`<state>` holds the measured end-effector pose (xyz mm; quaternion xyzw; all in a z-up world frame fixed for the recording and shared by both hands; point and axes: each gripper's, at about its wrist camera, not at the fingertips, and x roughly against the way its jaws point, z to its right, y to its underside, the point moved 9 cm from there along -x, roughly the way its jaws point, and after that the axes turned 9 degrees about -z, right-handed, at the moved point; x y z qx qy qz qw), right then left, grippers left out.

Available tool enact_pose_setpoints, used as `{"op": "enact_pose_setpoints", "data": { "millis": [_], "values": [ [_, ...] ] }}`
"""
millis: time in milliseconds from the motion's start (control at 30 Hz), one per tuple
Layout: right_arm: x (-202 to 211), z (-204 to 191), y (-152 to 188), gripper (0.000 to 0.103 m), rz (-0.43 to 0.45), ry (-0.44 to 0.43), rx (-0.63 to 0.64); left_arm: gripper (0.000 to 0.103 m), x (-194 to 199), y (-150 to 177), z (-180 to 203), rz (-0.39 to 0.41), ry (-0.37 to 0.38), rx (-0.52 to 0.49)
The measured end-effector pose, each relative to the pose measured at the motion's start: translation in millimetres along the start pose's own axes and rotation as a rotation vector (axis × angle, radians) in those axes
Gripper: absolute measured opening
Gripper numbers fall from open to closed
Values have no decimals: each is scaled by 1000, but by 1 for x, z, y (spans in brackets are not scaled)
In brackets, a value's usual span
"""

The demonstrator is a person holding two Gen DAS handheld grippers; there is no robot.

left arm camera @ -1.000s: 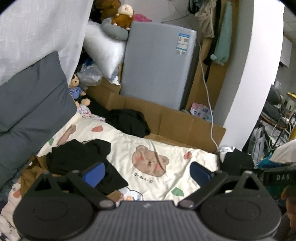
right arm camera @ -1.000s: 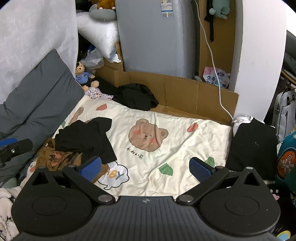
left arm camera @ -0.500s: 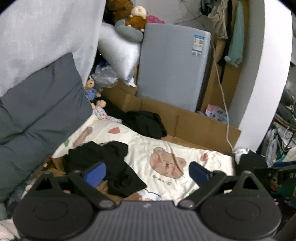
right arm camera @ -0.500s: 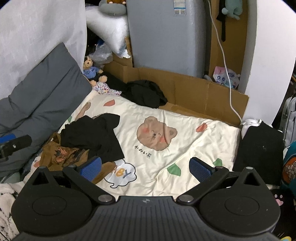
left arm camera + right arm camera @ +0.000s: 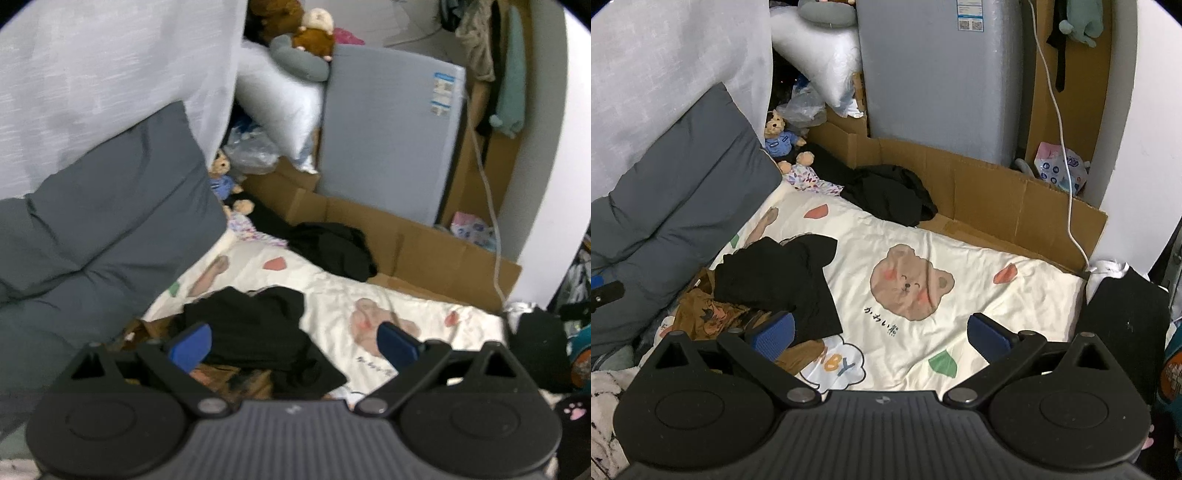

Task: Fold clothes
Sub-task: 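Lower the left gripper onto the black trousers and close on the waistband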

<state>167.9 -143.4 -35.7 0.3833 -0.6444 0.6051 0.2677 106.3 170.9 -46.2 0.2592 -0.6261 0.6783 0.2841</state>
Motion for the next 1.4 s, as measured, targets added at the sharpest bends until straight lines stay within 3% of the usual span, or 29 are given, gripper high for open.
{"op": "enact_pose_setpoints", "data": {
  "millis": [267,533,767,1100,1400],
  "values": [
    [-11,14,-24,95,19,-97,-10,90,-30,-12,-62,-33,-34,64],
    [-35,27,-32,89,-18,-118,7,78,-82,-26,-84,-62,-32,96],
    [-59,33,-35,81,-45,-140,34,60,-152,-27,-98,-145,-1,116],
    [-82,58,-42,79,-76,-146,-15,54,-250,1,-128,-237,-45,157],
    [-104,77,-35,79,-130,-143,-41,56,-320,24,-152,-299,-104,171]
  ]
}}
